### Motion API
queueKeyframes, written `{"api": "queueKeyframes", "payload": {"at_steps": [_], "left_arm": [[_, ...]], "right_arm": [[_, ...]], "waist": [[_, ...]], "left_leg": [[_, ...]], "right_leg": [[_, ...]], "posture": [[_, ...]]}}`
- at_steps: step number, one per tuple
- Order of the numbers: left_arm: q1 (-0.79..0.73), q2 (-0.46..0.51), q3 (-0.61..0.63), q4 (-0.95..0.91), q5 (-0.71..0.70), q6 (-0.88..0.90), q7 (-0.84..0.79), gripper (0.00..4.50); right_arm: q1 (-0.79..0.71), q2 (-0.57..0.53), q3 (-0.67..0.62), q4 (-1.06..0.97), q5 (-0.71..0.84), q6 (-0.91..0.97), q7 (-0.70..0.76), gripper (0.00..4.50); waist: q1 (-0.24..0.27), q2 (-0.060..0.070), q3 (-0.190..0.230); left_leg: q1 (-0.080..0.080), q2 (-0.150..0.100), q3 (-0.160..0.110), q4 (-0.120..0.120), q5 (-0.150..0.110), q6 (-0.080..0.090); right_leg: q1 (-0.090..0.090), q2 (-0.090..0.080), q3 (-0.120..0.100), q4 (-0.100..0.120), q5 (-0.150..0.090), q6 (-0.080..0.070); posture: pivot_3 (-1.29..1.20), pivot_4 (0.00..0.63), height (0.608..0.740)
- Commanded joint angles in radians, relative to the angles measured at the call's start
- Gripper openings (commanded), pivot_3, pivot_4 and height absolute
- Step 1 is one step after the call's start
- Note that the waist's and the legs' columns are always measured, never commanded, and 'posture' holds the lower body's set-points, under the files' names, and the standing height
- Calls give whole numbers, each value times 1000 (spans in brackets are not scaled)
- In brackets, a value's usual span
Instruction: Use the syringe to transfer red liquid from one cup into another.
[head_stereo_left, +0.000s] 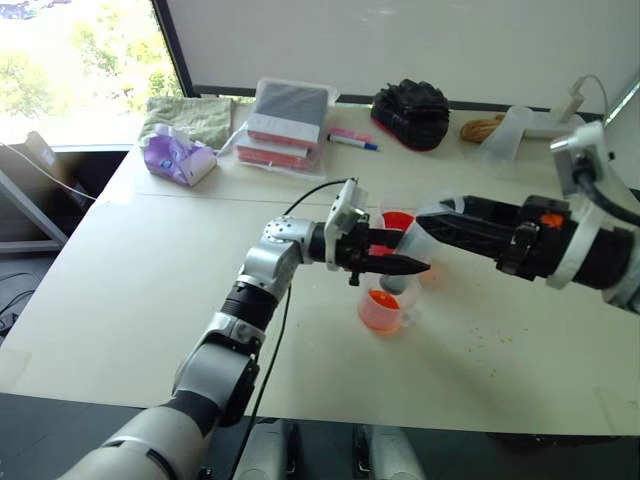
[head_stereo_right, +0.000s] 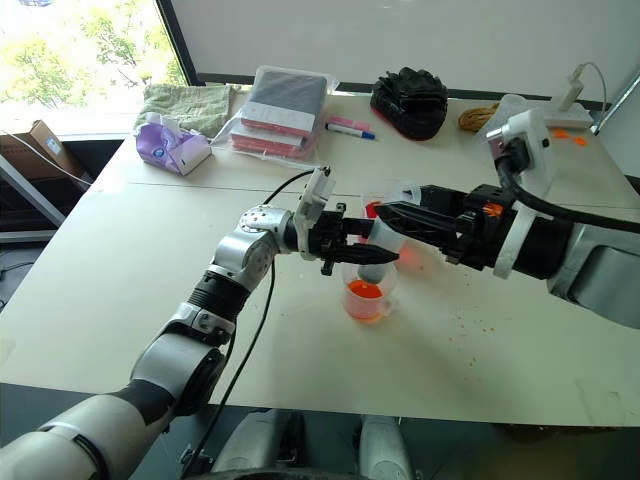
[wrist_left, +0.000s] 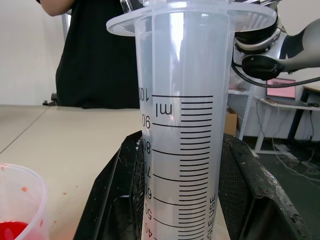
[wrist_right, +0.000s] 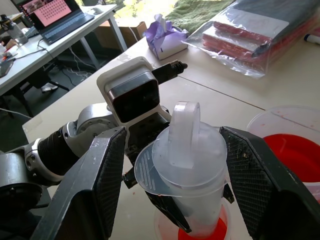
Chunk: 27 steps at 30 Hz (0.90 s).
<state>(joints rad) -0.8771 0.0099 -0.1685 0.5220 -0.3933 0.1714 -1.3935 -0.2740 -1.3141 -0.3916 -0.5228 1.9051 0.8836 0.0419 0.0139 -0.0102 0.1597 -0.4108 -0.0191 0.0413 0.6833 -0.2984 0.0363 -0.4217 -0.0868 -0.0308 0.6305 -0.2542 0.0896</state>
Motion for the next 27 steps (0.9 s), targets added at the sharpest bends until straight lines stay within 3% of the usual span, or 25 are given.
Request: {"api": "queueKeyframes", "payload": {"at_steps": [1, 9, 20, 24, 27], "left_arm": [[-30, -12, 34, -66, -42, 3, 14, 1436], [-31, -8, 39, -83, -51, 17, 25, 1436], [-77, 8, 92, -150, -144, 187, 93, 1436], [-139, 14, 168, -168, -231, 362, 213, 1436], [-240, 45, 256, -100, -268, 527, 405, 1436]], "right_arm": [[-4, -33, -82, 86, -72, 47, 63, 3035], [-34, -57, -167, 202, -233, 110, 173, 3035], [-130, -33, -165, 357, -431, 127, 269, 3035], [-170, -12, -132, 368, -472, 138, 284, 3035], [-188, 16, -111, 356, -499, 149, 288, 3035]], "waist": [[0, 0, 0], [0, 0, 0], [-1, 1, 0], [-1, 0, 0], [-1, 0, 0]], "left_leg": [[0, 0, 0, 0, 0, 0], [0, 0, 0, 0, 0, 0], [0, 0, 0, 0, 0, 0], [0, 0, 0, 0, 0, 0], [0, 0, 0, 0, 0, 0]], "right_leg": [[0, 0, 0, 0, 0, 0], [0, 0, 0, 0, 0, 0], [0, 0, 0, 0, 0, 0], [0, 0, 0, 0, 0, 0], [0, 0, 0, 0, 0, 0]], "posture": [[0, 150, 740], [0, 150, 740], [0, 150, 740], [0, 150, 740], [0, 150, 740]]}}
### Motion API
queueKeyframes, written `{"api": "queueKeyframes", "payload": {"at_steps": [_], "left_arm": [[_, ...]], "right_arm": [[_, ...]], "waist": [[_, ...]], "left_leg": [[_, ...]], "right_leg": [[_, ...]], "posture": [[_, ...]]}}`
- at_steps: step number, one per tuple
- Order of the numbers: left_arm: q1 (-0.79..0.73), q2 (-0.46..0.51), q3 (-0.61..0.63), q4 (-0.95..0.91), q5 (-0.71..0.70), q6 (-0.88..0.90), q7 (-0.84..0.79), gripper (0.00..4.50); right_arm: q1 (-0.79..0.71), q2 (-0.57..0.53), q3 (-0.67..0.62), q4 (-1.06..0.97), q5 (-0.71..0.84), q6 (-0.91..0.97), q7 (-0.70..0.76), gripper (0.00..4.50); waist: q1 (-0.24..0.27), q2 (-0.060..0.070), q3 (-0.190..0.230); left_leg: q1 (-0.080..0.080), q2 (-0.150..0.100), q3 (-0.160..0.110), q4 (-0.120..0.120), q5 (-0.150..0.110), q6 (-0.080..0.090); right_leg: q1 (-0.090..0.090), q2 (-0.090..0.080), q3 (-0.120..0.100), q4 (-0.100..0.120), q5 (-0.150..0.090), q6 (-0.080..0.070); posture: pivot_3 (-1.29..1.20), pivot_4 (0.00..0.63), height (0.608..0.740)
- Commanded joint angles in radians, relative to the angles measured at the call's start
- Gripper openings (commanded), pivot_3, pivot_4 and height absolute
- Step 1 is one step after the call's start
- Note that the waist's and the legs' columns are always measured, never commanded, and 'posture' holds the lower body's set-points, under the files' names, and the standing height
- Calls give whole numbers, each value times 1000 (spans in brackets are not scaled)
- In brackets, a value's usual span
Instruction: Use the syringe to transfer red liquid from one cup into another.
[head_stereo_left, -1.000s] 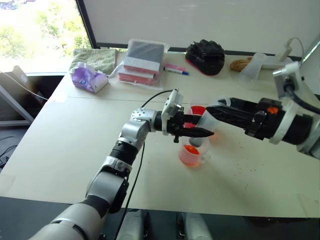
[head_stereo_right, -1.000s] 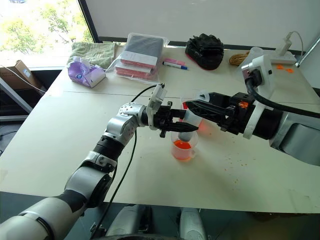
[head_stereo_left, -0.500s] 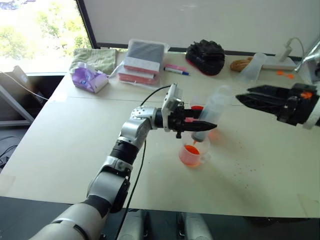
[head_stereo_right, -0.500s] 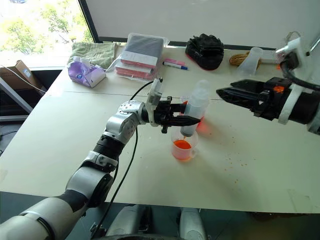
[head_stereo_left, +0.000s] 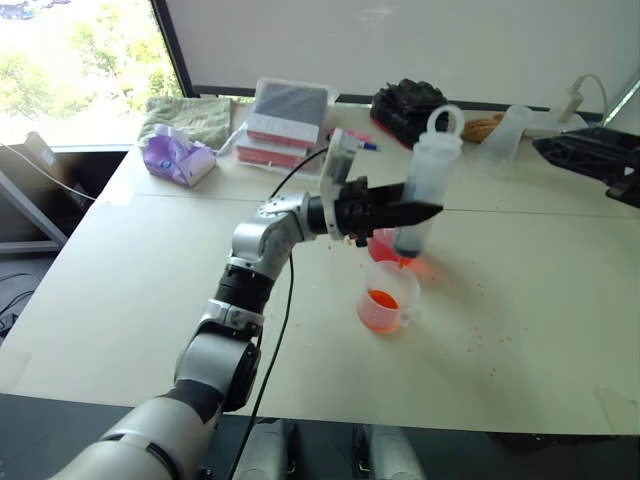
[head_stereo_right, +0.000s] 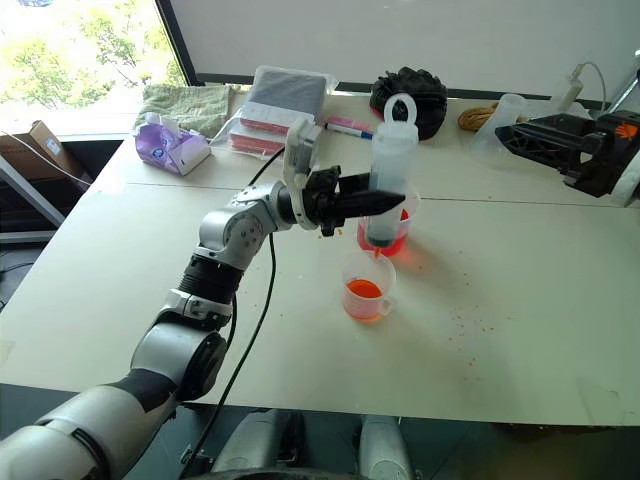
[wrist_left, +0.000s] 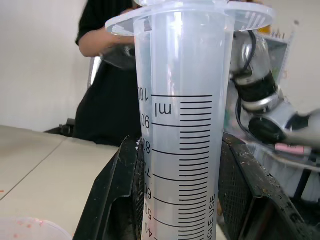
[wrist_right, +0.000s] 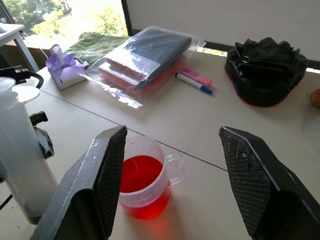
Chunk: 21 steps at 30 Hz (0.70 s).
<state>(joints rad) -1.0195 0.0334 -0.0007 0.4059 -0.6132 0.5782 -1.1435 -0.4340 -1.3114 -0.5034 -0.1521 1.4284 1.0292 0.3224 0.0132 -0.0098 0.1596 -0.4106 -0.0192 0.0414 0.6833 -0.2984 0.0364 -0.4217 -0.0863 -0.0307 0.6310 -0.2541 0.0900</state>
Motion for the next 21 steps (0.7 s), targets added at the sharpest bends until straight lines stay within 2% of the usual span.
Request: {"api": "queueKeyframes", "payload": {"at_steps": [1, 5, 12, 14, 18, 21], "left_arm": [[-130, 31, 117, 48, -51, 153, 216, 1436], [-269, 114, 175, 225, -9, 349, 443, 1436], [-374, 189, 169, 376, 36, 722, 586, 1436], [-383, 193, 179, 393, 50, 813, 637, 1436], [-345, 194, 122, 330, 92, 959, 696, 1436], [-300, 201, 103, 298, 141, 1000, 758, 1436]], "right_arm": [[-34, 23, 7, -18, -30, 6, 8, 3035], [-56, 63, 35, -33, -49, 22, 13, 3035], [-106, 97, 69, -33, -89, 47, 36, 3035], [-117, 103, 76, -33, -100, 55, 44, 3035], [-131, 107, 82, -46, -113, 76, 65, 3035], [-110, 80, 88, -108, -130, 95, 116, 3035]], "waist": [[0, 0, 0], [-2, 0, 0], [2, -1, 1], [2, -2, 1], [0, -1, 1], [-2, -1, 1]], "left_leg": [[0, 0, 0, 0, 0, 0], [0, 0, 0, 0, 0, 0], [0, 0, 0, 0, 0, 0], [0, 0, 0, 0, 0, 0], [0, 0, 0, 0, 1, -1], [0, 0, 0, 0, 2, -3]], "right_leg": [[0, 0, 0, 0, 0, 0], [0, 2, 0, 0, 1, 2], [0, 4, 0, 1, 1, 2], [0, 4, 0, 0, 1, 3], [0, 3, 1, 1, 1, 3], [-1, 3, 1, 1, 1, 3]], "posture": [[0, 150, 740], [0, 150, 740], [0, 150, 740], [0, 150, 740], [0, 150, 740], [0, 150, 740]]}}
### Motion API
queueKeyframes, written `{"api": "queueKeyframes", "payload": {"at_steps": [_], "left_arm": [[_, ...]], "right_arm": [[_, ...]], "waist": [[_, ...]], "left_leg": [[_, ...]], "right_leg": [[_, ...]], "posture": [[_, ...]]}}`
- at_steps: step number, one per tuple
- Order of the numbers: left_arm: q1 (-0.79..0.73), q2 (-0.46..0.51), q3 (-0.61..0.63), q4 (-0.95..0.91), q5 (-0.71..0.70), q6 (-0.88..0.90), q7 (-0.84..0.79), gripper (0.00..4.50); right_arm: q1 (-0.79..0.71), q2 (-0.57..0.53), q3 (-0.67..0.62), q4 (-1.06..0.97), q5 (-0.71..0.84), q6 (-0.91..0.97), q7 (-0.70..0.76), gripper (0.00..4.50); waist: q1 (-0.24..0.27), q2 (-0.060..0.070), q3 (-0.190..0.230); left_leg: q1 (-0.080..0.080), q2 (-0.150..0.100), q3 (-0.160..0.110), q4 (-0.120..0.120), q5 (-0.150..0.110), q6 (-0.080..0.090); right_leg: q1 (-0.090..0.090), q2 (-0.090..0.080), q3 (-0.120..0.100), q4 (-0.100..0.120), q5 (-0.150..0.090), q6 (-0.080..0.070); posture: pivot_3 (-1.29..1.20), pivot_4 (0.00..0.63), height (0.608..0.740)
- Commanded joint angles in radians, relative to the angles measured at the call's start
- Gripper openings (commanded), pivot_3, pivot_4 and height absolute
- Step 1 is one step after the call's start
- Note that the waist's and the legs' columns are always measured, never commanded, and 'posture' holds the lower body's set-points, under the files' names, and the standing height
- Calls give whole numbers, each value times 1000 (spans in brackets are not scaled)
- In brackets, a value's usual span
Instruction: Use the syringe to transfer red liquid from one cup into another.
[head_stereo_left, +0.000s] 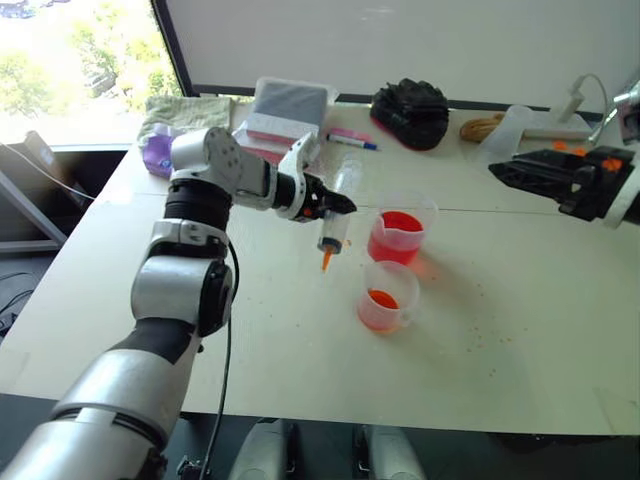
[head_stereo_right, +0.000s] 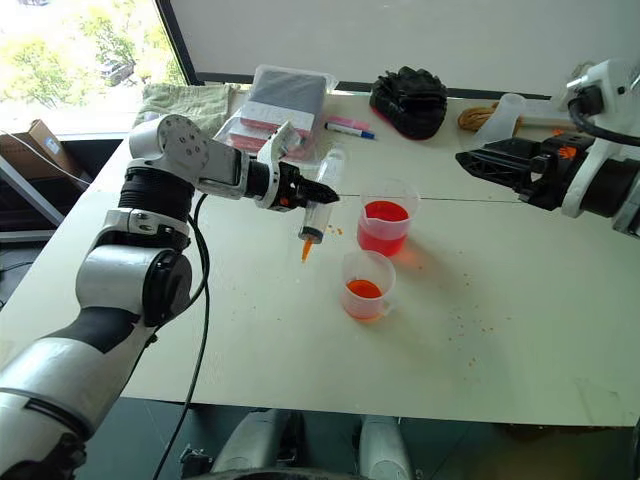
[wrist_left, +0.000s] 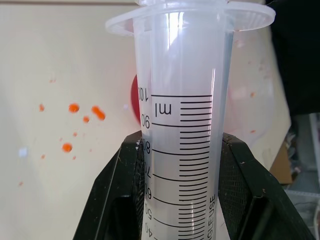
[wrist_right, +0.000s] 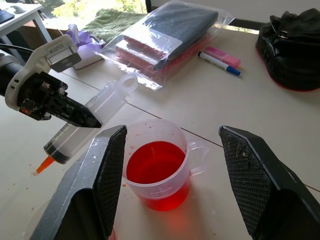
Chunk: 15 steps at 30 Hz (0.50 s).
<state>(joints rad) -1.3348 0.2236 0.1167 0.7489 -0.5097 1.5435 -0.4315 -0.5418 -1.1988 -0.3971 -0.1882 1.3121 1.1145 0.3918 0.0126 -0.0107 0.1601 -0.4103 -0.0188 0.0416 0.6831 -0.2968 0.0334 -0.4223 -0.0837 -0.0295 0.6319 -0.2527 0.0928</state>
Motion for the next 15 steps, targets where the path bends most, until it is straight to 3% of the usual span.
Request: {"api": "queueKeyframes", "payload": {"at_steps": [1, 6, 15], "left_arm": [[25, 12, -11, -47, 54, 38, 66, 1436], [50, 0, 16, -23, 112, 17, 133, 1436], [88, -48, 81, 3, 189, -49, 255, 1436]], "right_arm": [[14, -46, -15, -106, -33, 9, 72, 3035], [127, -96, 28, -277, -141, -13, 182, 3035], [139, -141, 55, -384, -190, -20, 322, 3035]], "waist": [[-1, 0, 0], [1, 0, 0], [2, 0, 0]], "left_leg": [[0, 0, 0, 0, 0, 0], [0, 0, 0, -1, 0, -1], [0, -1, 0, -1, 1, -4]], "right_leg": [[0, 0, 0, 0, 0, 0], [-1, -1, 1, 0, 0, 0], [-2, -4, 1, 0, 0, 0]], "posture": [[0, 150, 740], [0, 150, 740], [0, 150, 740]]}}
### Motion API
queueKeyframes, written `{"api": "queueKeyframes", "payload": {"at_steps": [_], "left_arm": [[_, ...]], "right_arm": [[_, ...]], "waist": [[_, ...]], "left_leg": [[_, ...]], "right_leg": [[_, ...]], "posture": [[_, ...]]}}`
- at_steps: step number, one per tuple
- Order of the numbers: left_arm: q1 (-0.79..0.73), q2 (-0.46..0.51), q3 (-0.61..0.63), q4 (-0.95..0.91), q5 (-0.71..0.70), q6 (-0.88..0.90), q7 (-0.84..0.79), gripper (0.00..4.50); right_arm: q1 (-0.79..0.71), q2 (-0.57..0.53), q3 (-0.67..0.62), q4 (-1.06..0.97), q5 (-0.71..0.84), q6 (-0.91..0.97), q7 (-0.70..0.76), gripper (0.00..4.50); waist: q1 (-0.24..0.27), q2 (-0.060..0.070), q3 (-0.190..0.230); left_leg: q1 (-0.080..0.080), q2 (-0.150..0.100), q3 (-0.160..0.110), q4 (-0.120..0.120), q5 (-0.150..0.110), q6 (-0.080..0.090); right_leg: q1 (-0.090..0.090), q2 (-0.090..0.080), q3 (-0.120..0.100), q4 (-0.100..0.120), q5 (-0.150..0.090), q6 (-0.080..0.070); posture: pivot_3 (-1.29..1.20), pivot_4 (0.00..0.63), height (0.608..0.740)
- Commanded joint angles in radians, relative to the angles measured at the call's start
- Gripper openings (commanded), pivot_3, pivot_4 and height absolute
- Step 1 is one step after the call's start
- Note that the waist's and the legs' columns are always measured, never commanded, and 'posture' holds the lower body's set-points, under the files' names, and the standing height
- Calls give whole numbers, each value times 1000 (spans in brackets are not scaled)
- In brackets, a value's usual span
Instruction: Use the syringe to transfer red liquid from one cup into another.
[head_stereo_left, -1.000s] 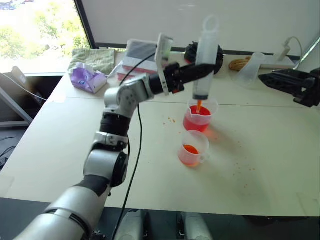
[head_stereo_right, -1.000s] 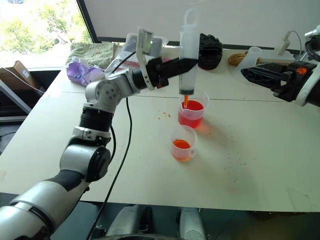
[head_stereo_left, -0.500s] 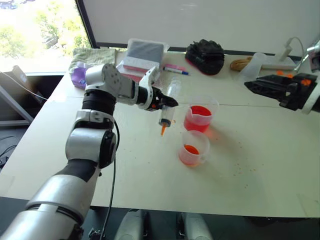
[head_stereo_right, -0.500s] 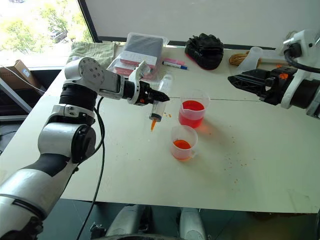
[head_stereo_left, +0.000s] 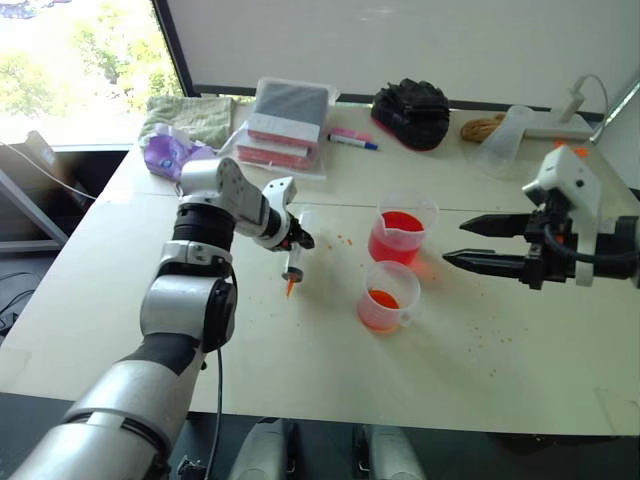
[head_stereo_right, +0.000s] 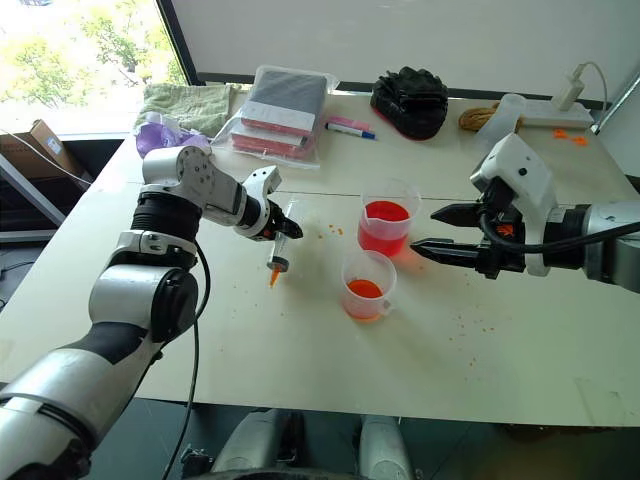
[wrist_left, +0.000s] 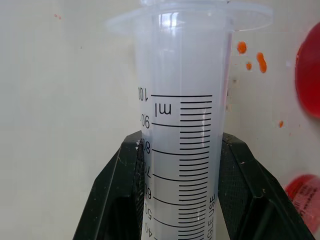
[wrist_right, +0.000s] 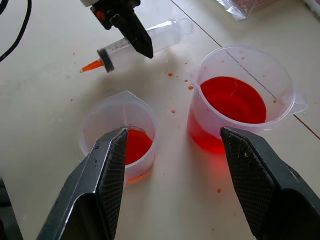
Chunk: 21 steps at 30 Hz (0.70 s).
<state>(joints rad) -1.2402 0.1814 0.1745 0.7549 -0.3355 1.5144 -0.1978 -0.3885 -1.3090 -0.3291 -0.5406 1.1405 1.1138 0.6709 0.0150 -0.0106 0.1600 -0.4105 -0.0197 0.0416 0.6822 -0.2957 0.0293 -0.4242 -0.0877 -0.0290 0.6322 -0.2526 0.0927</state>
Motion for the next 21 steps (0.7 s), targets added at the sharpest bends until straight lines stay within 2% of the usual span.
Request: {"api": "queueKeyframes", "payload": {"at_steps": [1, 7, 9, 10, 15, 16, 21], "left_arm": [[-4, -8, 25, -3, 20, -23, 29, 1436], [13, -11, 21, -4, 39, -41, 42, 1436], [16, -12, 26, -3, 46, -44, 53, 2455], [17, -12, 27, -3, 49, -43, 58, 2812], [23, 2, 21, -32, 55, -45, 58, 4262], [22, 9, 17, -41, 53, -46, 53, 4466], [29, 52, -44, -111, 45, -156, -31, 4466]], "right_arm": [[-14, -37, -11, -37, -27, -22, 57, 3035], [-36, -40, 4, -37, -58, -26, 84, 3035], [-41, -36, 8, -37, -65, -24, 85, 3100], [-44, -34, 10, -38, -67, -22, 85, 3100], [-52, -36, 18, -36, -79, -19, 89, 3100], [-54, -36, 18, -35, -79, -18, 92, 3100], [-53, -35, 27, -32, -99, -23, 105, 3100]], "waist": [[0, 0, 0], [0, 0, 0], [0, 1, 0], [0, 1, 0], [-3, 1, -1], [-3, 1, -1], [-3, 1, -1]], "left_leg": [[0, 0, 0, 0, 0, -1], [0, 0, 0, 0, 1, -1], [0, 0, 0, 0, 1, -1], [0, 0, 0, 0, 0, -1], [1, 0, 0, 0, 0, -1], [1, 0, 0, 0, 0, -1], [1, 0, 0, 0, 2, -4]], "right_leg": [[0, 0, 0, 0, 0, 0], [0, 0, 0, 0, 0, 0], [0, 0, 0, 0, 0, 0], [0, 0, 0, 0, 0, 0], [0, 0, 0, 0, 0, -1], [0, 0, 0, 0, 0, -1], [-1, 0, 0, 1, 0, -1]], "posture": [[0, 150, 740], [0, 150, 740], [0, 150, 740], [0, 150, 740], [0, 150, 740], [0, 150, 740], [0, 150, 740]]}}
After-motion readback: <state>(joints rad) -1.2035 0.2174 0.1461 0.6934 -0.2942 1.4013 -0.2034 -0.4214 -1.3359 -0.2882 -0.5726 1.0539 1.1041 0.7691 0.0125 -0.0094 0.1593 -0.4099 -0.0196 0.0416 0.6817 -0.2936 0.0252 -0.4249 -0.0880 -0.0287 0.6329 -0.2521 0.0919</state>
